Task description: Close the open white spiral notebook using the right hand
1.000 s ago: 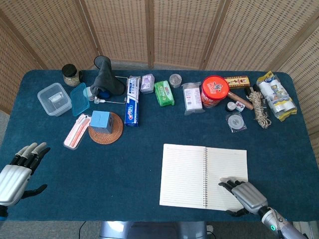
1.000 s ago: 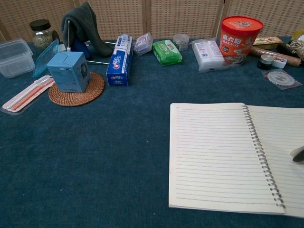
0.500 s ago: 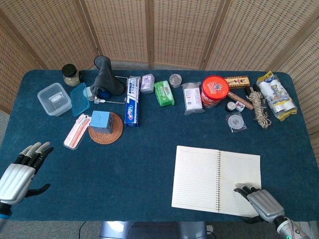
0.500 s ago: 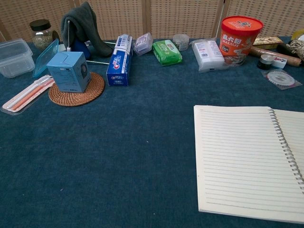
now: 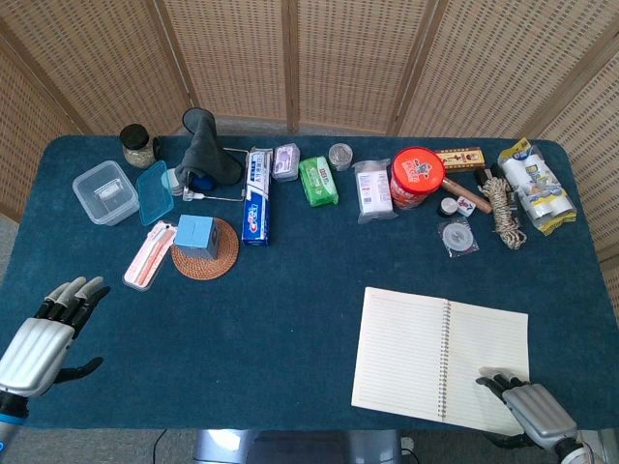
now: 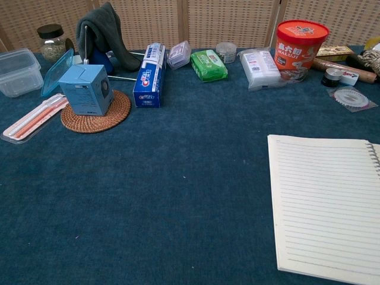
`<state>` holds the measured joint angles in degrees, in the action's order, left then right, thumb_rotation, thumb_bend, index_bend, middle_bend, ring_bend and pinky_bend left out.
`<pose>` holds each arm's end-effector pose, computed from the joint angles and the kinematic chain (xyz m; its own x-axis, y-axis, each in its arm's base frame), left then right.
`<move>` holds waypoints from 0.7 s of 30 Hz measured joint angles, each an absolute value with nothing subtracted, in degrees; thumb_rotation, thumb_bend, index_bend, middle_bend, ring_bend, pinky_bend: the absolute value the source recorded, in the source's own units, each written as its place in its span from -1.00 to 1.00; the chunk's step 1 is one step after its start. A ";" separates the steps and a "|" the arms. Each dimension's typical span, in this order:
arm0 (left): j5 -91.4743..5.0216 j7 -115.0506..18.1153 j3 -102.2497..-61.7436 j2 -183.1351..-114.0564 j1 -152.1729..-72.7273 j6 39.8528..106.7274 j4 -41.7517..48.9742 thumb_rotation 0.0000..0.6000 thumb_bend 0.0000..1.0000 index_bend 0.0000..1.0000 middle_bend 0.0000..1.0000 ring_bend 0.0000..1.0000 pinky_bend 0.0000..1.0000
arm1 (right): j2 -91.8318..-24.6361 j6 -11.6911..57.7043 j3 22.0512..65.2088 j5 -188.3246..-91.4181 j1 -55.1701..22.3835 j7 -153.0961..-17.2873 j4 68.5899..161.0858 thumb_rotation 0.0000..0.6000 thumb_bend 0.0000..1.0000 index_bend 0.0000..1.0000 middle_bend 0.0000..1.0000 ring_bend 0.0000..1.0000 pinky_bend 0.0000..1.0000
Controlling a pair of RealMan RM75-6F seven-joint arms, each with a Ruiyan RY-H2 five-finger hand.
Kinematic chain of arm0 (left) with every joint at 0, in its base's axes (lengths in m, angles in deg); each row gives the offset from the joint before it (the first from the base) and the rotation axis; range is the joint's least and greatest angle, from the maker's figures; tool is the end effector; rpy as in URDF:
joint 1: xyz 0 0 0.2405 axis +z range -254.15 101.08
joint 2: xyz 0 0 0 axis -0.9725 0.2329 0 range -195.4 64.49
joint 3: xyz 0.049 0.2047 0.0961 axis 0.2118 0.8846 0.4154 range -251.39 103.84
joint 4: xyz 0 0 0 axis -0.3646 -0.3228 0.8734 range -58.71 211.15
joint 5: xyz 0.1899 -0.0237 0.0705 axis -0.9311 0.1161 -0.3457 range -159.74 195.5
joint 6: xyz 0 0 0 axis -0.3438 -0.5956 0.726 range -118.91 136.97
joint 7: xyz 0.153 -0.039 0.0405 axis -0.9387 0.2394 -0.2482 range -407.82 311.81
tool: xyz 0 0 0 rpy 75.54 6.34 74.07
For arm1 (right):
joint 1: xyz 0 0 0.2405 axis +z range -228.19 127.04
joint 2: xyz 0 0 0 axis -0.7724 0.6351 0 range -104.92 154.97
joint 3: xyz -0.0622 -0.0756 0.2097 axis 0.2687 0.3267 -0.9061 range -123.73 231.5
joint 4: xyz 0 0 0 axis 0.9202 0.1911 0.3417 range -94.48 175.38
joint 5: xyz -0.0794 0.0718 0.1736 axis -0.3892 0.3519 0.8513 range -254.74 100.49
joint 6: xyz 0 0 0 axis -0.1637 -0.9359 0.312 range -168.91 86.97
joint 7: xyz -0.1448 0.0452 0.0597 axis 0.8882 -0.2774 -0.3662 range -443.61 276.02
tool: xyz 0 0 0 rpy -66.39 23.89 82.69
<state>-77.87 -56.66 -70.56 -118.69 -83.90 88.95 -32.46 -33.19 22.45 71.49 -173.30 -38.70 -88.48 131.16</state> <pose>-0.2264 0.1779 0.1461 0.4781 0.1514 0.8652 0.8684 -0.2286 -0.4399 -0.3240 -0.1237 0.0909 0.4744 -0.6159 0.6289 -0.8711 -0.2258 0.4360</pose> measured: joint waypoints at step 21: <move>-77.62 -54.97 -70.28 -119.04 -83.79 89.24 -30.99 1.00 -0.91 -0.94 -1.00 -1.00 -0.83 | -34.65 32.37 69.52 -176.91 -43.37 -86.29 128.34 0.02 -0.38 -0.99 -0.97 -0.86 -0.38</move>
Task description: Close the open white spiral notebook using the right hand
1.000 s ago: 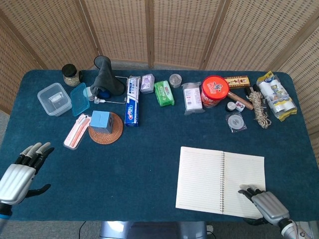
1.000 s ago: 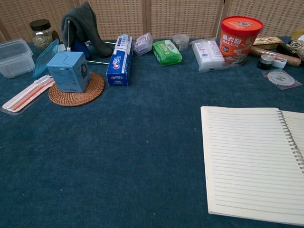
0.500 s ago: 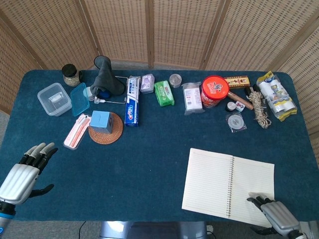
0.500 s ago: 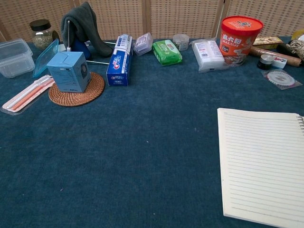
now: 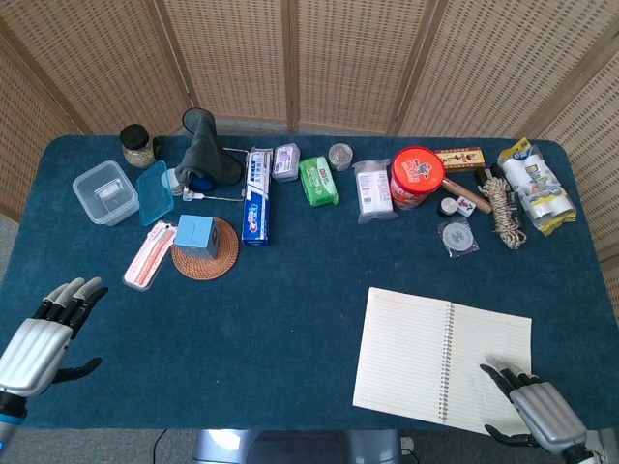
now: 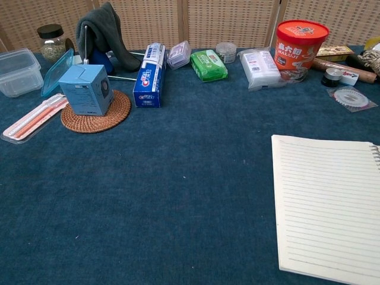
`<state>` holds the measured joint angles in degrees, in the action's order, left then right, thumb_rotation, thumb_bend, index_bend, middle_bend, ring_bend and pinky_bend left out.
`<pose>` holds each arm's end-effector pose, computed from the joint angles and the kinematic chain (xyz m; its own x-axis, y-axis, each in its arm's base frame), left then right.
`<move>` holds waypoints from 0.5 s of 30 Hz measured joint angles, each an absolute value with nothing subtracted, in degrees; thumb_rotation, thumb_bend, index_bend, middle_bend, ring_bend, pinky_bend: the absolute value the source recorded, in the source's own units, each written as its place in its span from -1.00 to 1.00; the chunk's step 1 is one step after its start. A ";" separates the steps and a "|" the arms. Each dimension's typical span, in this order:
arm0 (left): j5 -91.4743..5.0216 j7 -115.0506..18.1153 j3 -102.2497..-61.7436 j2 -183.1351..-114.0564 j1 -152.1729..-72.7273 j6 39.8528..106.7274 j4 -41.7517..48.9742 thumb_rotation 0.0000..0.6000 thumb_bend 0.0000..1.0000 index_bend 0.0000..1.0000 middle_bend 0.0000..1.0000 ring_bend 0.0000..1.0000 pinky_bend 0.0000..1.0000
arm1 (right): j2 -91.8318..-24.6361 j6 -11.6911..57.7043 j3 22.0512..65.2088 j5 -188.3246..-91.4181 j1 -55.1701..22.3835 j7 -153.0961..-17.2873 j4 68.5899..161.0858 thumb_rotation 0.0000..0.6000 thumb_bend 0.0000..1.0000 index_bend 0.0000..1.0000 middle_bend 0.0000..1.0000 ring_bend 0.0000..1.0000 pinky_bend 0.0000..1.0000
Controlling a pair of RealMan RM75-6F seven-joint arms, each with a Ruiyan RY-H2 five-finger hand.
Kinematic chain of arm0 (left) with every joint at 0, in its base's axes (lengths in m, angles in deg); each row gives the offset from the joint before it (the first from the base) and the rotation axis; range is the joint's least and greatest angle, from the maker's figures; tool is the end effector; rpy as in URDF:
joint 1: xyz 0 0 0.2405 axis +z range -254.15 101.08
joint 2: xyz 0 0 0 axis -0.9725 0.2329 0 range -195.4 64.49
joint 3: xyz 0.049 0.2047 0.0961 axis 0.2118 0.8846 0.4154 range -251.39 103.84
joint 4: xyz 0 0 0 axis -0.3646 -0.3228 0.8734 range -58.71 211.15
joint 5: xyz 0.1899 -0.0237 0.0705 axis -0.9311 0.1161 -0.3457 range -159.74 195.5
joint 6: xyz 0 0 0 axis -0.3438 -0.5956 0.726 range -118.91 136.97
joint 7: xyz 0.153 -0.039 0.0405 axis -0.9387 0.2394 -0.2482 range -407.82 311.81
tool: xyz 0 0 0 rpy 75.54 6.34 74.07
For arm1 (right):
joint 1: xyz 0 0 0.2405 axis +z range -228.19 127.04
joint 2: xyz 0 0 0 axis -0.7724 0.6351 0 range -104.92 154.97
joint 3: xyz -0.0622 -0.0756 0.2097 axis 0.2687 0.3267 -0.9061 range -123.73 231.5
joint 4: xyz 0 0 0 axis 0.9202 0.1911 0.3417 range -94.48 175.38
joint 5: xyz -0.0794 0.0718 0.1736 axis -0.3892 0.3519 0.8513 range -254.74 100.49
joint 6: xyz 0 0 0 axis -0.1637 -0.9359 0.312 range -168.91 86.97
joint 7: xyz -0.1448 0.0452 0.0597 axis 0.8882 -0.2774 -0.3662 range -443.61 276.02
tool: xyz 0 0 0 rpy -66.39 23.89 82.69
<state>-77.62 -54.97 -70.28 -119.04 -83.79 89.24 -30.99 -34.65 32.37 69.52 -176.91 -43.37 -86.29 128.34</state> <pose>-0.2328 0.1772 0.1465 0.4679 0.1575 0.8696 0.8755 -0.2170 -0.4318 -0.3154 -0.1209 0.1038 0.5245 -0.4746 0.7068 -0.8507 -0.2589 0.4575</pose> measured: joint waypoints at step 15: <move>-79.34 -55.34 -69.66 -117.58 -83.02 90.85 -32.63 1.00 -0.91 -0.94 -1.00 -1.00 -0.82 | -42.21 40.84 69.54 -176.88 -50.98 -94.80 110.22 0.03 -0.44 -1.00 -1.00 -1.00 -0.53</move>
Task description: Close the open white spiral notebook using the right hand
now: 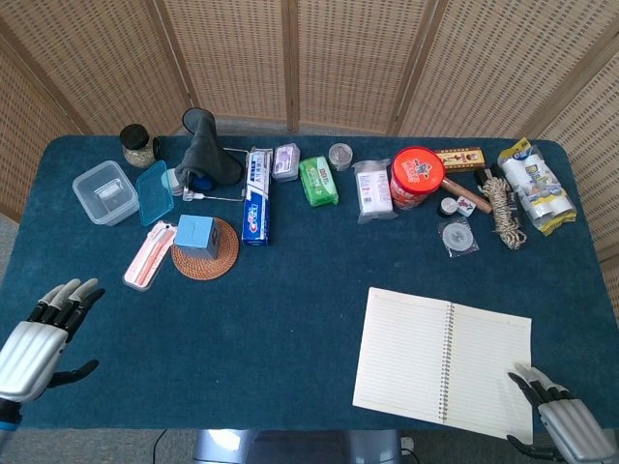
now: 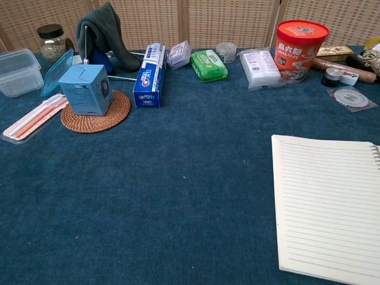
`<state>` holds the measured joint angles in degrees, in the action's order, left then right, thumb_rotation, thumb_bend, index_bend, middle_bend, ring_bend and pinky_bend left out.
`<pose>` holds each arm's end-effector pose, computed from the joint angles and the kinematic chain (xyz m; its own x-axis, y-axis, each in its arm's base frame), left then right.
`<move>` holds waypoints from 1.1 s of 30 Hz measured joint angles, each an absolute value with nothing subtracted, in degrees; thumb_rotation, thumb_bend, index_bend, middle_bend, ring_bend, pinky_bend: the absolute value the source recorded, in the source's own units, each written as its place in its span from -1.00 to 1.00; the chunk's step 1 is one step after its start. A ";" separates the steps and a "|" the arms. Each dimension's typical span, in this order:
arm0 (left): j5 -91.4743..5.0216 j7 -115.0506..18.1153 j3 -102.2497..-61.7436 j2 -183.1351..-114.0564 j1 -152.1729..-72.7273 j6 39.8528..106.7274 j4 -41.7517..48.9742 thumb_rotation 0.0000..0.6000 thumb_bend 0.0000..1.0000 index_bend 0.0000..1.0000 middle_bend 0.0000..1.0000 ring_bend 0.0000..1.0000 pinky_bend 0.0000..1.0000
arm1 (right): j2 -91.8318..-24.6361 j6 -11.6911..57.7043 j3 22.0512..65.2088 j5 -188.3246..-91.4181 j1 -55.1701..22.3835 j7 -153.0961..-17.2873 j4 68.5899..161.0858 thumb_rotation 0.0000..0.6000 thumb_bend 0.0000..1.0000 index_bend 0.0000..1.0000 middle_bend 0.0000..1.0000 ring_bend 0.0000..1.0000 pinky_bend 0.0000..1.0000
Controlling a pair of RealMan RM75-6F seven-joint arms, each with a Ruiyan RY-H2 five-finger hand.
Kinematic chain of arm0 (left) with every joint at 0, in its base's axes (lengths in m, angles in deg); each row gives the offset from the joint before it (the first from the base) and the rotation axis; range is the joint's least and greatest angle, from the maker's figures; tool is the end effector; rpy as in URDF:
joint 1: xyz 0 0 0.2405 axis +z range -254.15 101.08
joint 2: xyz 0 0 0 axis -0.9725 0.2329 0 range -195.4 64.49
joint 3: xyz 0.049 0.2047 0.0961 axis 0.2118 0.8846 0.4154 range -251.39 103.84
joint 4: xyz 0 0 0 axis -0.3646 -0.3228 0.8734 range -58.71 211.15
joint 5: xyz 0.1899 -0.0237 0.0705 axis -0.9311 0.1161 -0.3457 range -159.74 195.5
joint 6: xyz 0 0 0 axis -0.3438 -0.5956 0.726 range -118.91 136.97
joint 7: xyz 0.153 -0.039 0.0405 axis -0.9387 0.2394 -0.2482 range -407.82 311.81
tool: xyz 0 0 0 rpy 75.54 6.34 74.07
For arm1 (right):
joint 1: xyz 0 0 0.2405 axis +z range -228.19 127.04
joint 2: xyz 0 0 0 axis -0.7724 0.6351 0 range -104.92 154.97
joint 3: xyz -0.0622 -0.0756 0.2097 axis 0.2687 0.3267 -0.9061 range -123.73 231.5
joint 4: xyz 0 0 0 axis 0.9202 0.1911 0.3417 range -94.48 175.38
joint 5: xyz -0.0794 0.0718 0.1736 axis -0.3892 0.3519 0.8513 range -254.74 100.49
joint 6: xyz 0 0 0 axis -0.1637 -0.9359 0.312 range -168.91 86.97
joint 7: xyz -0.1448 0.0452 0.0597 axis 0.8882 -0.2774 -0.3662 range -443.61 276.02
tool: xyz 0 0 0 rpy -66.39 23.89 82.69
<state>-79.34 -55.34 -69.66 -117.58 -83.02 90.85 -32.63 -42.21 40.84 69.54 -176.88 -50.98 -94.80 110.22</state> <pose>-0.2262 0.1714 0.1526 0.4685 0.1415 0.8721 0.8726 -0.2282 -0.4318 -0.3624 -0.0904 0.1133 0.5075 -0.4288 0.7474 -0.8579 -0.1711 0.4844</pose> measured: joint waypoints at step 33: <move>-81.03 -58.13 -69.01 -115.80 -81.87 92.08 -36.06 1.00 -0.91 -0.95 -1.00 -1.00 -0.82 | -64.26 57.06 66.36 -178.96 -59.12 -110.20 60.51 0.12 -0.57 -1.00 -1.00 -1.00 -0.64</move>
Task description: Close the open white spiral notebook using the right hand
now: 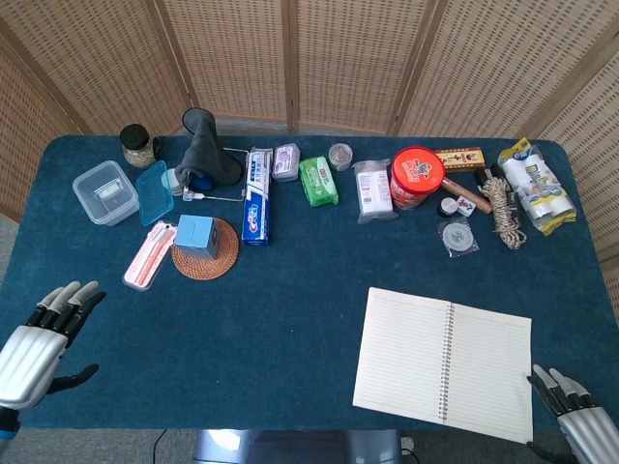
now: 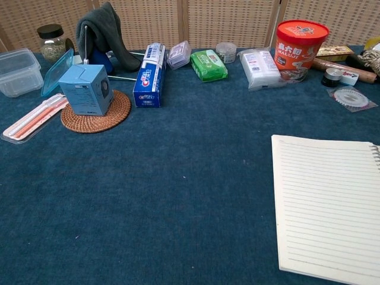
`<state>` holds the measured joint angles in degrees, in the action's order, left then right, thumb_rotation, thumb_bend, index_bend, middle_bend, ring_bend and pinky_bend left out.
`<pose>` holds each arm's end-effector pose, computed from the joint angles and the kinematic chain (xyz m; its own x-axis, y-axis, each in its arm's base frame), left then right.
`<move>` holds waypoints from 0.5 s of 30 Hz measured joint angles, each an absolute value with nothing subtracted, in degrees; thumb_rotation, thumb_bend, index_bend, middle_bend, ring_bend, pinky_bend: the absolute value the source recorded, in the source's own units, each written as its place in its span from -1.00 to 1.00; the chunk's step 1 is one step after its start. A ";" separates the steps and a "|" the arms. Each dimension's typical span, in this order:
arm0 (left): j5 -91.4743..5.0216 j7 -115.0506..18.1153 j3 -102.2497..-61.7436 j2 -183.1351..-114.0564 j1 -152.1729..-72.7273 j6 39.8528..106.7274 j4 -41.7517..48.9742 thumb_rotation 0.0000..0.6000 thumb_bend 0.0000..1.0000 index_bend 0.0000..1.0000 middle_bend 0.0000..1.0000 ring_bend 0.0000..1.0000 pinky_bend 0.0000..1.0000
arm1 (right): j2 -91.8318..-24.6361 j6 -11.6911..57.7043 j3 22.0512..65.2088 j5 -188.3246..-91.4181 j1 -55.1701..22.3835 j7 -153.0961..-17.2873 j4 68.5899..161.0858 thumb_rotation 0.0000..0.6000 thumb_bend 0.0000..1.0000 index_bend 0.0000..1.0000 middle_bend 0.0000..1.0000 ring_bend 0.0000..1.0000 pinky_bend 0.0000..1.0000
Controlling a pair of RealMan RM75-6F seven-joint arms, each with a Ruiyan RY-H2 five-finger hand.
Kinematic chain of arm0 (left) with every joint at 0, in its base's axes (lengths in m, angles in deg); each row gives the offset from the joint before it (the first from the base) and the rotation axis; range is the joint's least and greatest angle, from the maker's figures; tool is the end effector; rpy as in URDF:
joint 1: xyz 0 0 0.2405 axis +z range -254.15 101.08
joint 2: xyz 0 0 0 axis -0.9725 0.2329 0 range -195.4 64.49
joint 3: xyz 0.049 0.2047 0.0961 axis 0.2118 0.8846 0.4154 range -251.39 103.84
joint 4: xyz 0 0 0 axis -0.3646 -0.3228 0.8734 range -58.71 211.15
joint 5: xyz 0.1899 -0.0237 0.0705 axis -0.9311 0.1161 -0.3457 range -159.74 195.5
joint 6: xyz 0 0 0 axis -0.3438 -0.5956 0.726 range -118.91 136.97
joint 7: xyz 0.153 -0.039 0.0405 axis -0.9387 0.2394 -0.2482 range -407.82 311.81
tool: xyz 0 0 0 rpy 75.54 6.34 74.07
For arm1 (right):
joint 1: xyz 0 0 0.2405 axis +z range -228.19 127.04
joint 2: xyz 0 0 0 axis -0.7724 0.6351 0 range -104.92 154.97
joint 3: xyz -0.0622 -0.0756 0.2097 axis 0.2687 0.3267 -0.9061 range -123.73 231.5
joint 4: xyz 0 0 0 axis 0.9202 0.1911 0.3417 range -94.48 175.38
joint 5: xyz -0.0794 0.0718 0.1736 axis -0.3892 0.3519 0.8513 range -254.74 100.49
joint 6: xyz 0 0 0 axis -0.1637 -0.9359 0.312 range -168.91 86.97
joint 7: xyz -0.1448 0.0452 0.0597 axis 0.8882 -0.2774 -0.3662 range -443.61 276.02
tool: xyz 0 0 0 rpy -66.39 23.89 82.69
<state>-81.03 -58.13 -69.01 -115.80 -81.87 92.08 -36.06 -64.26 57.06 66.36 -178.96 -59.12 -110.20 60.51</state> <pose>-0.2147 0.1636 0.1576 0.4821 0.1269 0.8669 0.8634 -0.2372 -0.4454 -0.4074 -0.0744 0.1203 0.6572 -0.2289 0.7181 -0.7514 -0.2727 0.6008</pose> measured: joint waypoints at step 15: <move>-82.18 -59.20 -69.17 -115.29 -81.72 92.48 -37.88 1.00 -0.91 -0.96 -1.00 -1.00 -0.80 | -68.82 53.51 65.64 -177.58 -60.34 -113.35 53.47 0.21 -0.57 -1.00 -1.00 -1.00 -0.65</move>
<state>-82.18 -59.20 -69.17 -115.29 -81.72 92.48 -37.88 -68.82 53.51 65.64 -177.58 -60.34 -113.35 53.47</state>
